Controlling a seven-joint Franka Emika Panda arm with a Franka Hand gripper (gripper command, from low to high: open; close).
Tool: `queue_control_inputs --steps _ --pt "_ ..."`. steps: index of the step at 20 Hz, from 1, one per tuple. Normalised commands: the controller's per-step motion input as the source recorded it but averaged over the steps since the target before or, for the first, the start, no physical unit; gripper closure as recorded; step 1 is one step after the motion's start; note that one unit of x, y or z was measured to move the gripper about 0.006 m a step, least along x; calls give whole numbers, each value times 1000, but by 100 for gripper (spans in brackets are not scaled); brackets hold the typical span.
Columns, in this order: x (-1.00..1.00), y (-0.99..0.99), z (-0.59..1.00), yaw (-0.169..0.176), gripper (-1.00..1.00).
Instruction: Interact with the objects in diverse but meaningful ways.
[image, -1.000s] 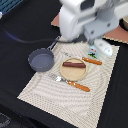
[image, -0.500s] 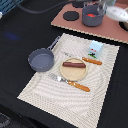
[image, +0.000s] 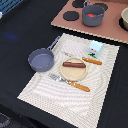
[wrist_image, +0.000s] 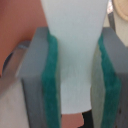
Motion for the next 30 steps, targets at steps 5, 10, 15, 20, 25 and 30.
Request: queue_control_inputs --steps 5,10,15,20,25,30 --pt "-231 805 -323 77 100" --pt "-257 654 -470 82 100" --pt "-161 280 -613 79 100" --pt "-179 39 -665 43 100" --pt "-151 -14 -654 32 100" --pt "-258 -1 -635 20 100"
